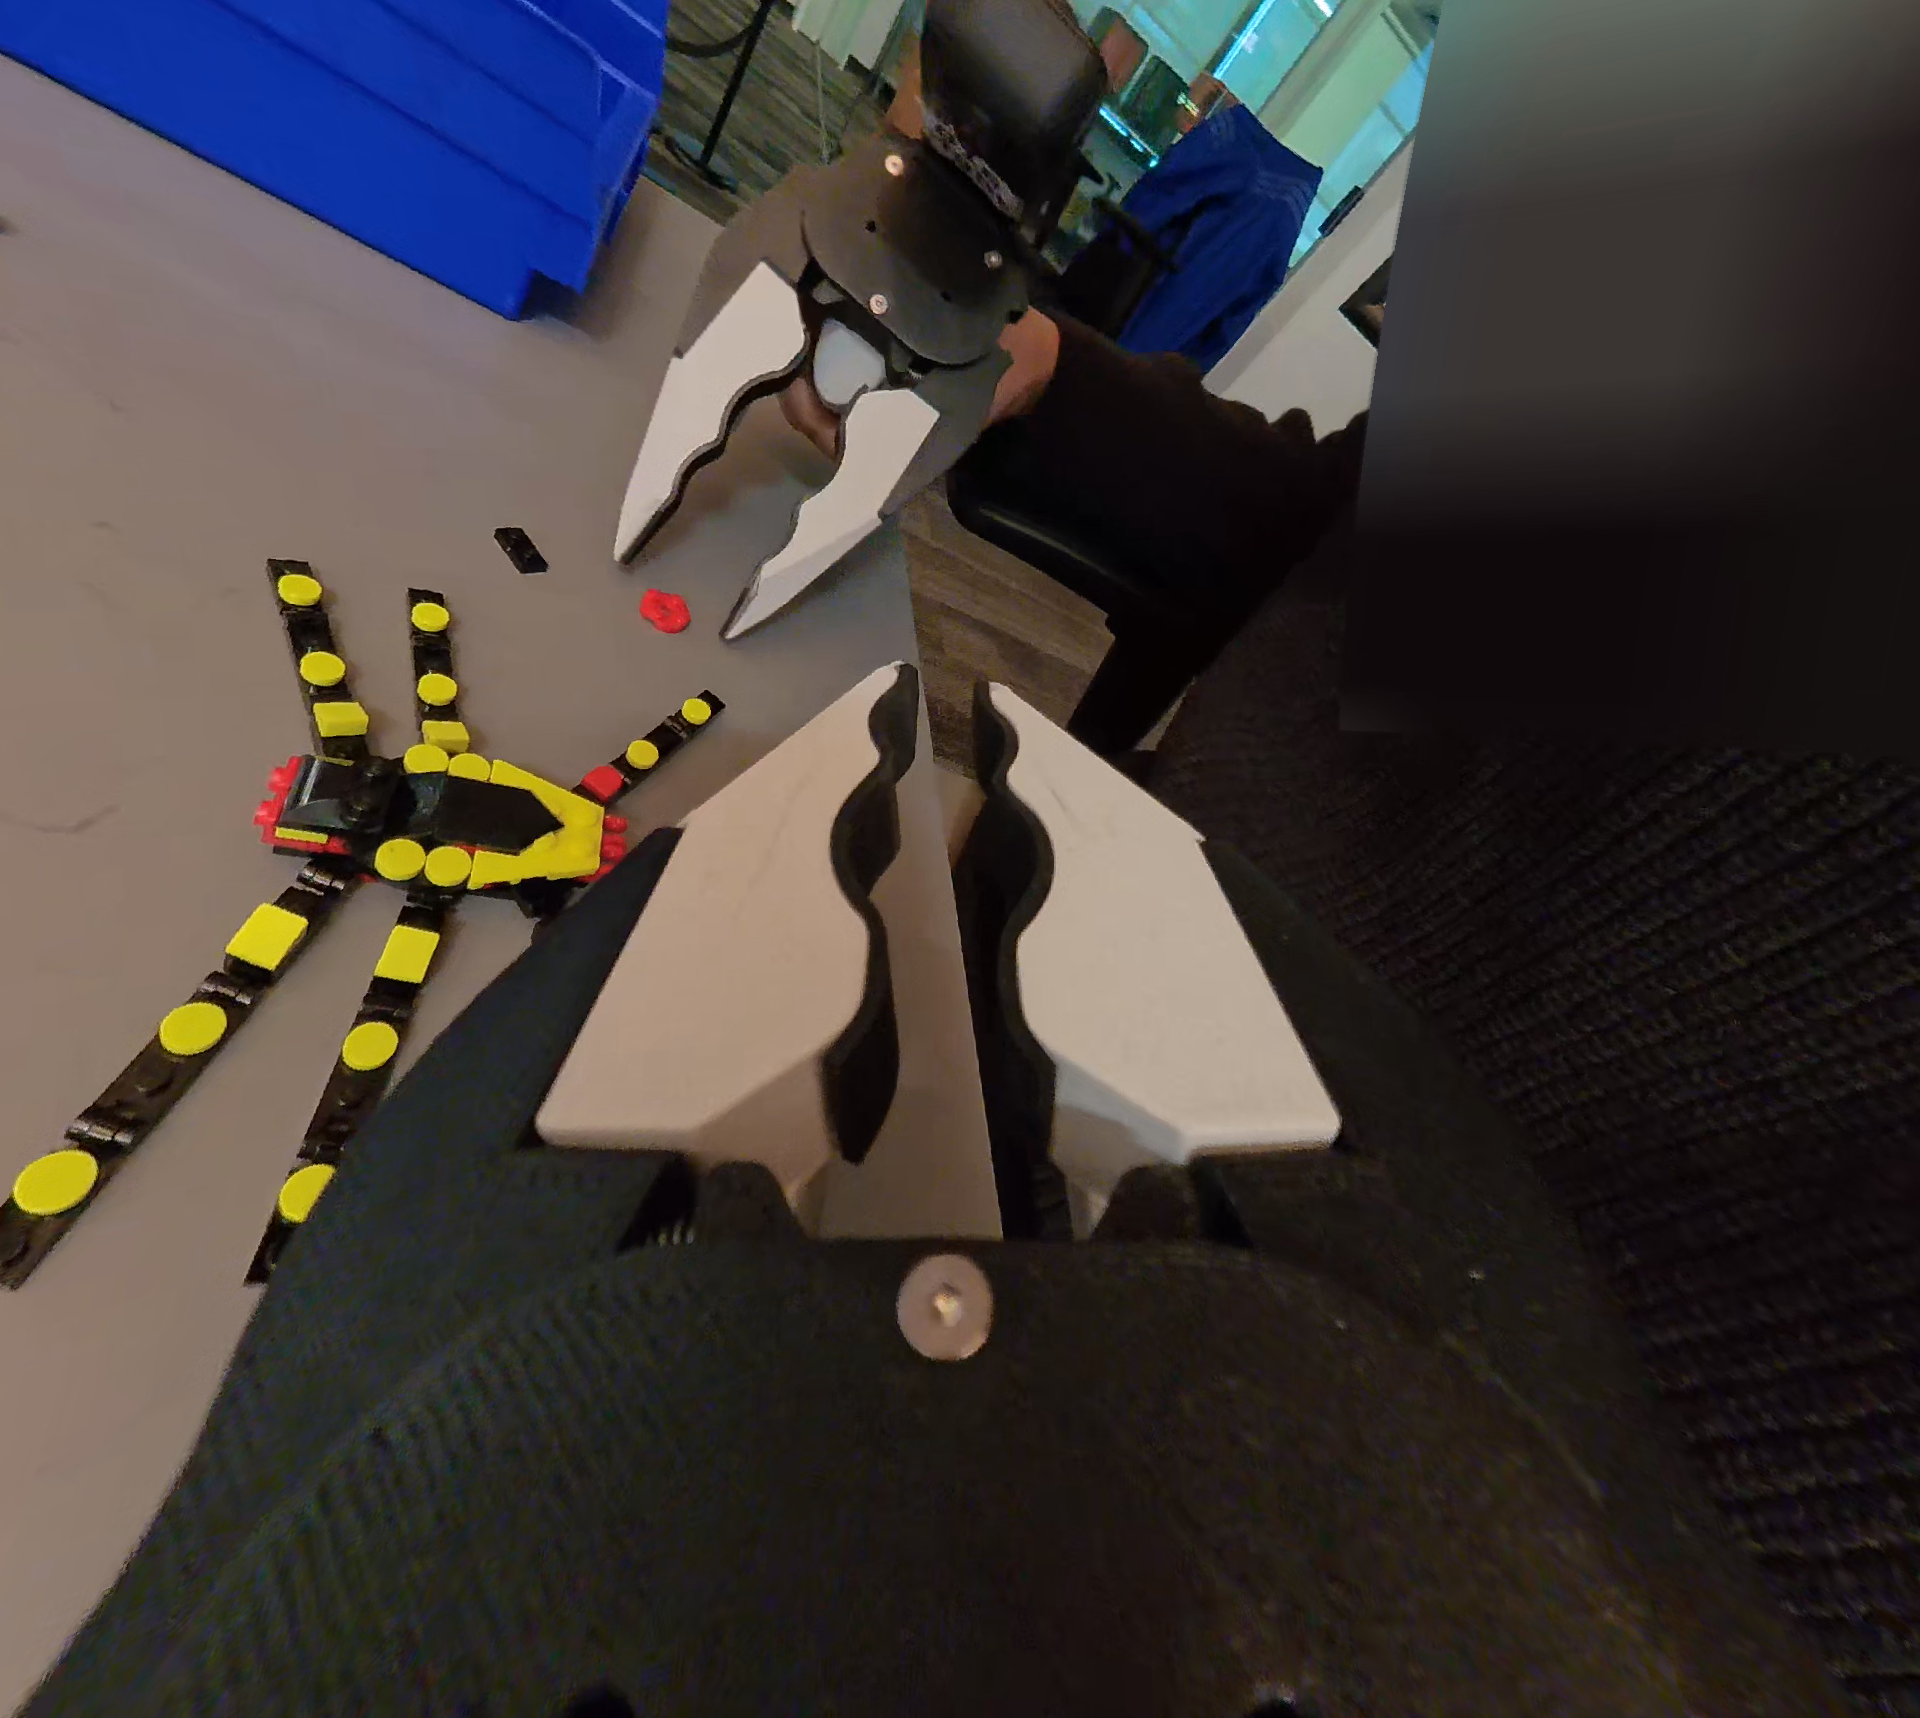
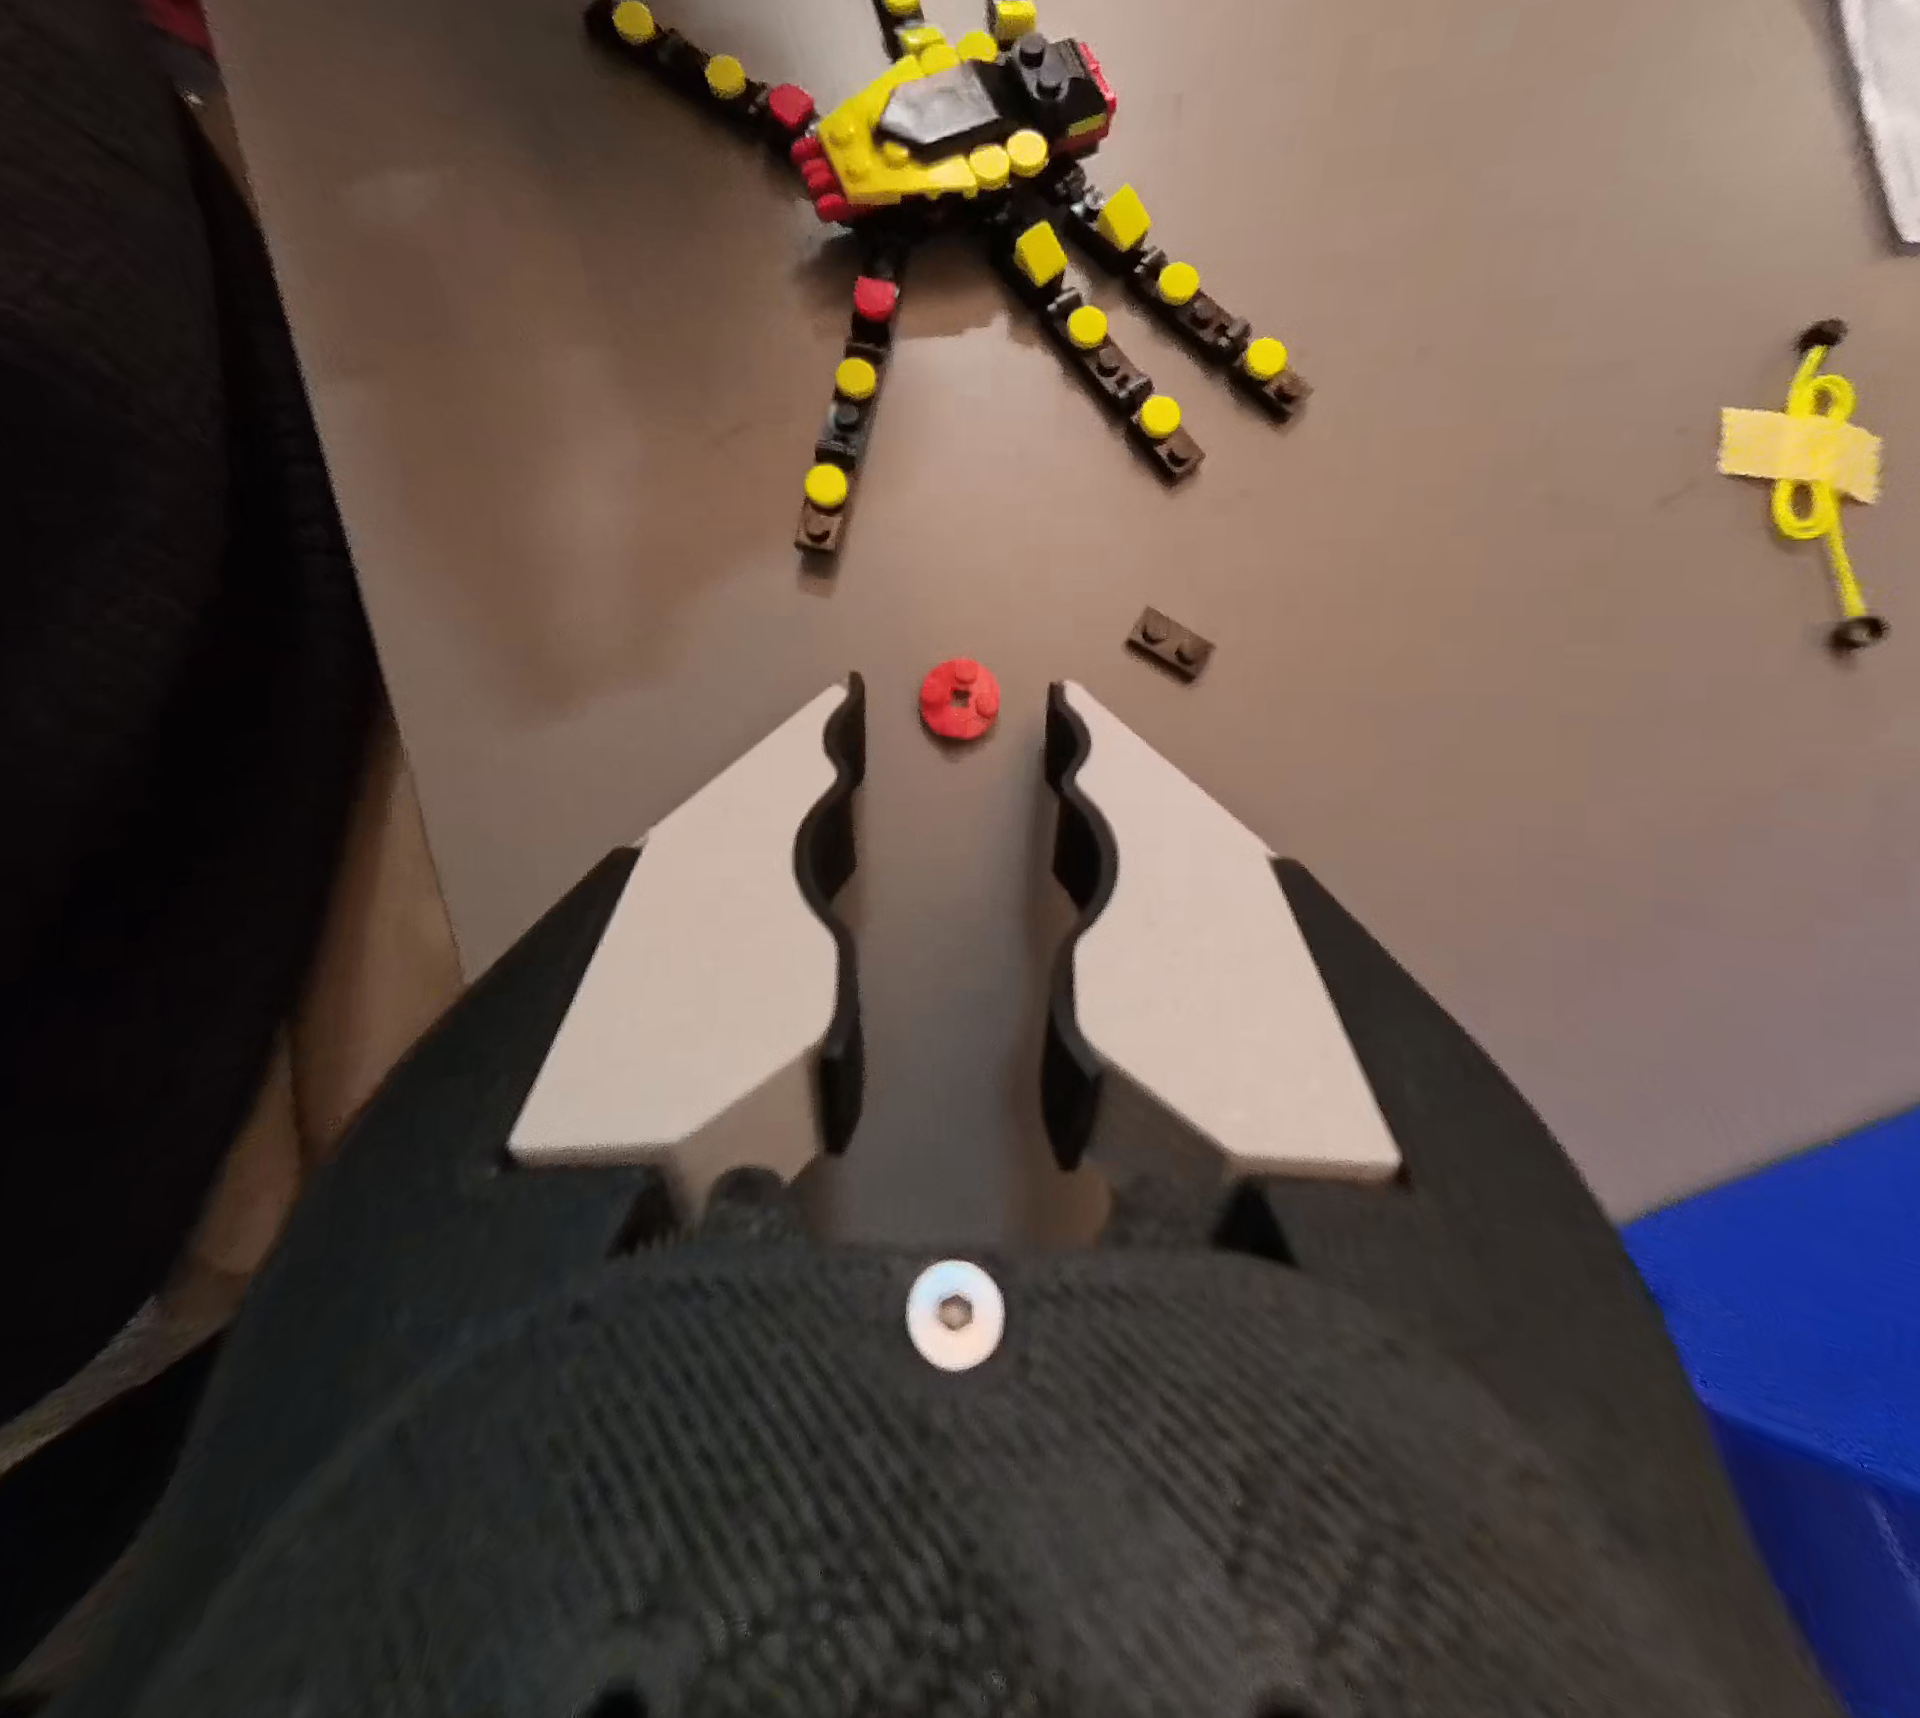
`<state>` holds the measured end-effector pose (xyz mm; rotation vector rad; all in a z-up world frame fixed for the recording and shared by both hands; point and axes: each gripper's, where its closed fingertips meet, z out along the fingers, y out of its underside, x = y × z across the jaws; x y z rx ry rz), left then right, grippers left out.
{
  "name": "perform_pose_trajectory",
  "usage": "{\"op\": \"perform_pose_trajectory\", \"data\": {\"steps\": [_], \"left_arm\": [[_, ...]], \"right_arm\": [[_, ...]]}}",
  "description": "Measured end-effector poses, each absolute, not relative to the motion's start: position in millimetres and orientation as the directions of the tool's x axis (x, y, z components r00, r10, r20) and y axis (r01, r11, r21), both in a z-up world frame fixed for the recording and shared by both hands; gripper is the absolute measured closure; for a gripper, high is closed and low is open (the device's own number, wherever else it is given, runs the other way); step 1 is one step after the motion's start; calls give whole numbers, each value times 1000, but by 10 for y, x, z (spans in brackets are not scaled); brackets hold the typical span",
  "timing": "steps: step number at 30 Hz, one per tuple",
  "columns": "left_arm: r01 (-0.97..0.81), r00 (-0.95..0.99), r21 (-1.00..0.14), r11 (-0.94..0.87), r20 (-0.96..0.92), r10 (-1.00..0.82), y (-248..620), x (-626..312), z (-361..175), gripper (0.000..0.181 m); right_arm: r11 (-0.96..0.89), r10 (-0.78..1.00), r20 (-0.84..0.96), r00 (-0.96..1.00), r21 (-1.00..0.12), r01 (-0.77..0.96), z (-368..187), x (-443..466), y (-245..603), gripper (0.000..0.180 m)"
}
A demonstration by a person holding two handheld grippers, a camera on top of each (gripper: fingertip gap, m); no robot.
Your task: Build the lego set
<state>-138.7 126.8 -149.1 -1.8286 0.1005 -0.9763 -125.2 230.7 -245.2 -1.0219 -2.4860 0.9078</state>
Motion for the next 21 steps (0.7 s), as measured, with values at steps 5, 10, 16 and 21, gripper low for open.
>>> {"op": "perform_pose_trajectory", "data": {"steps": [5, 10, 16, 21], "left_arm": [[350, 683, -807, -476, 568, -460, 1246, -1408, -1500, 174], [357, 694, -805, -474, 568, -443, 1219, -1438, -1517, 174], [365, 706, -806, -466, 566, -426, 1191, -1479, -1522, 174], [376, 713, -802, -465, 571, -408, 1181, -1526, -1546, 173]], "right_arm": [[504, 710, -83, -699, -634, 587, -2491, -1140, 2269, 151], [435, 694, -168, -700, -677, 594, -2399, -1100, 2190, 165], [396, 773, -142, -618, -654, 645, -2408, -1230, 2236, 152], [367, 863, -25, -505, -656, 660, -2333, -1310, 2279, 163]]}}
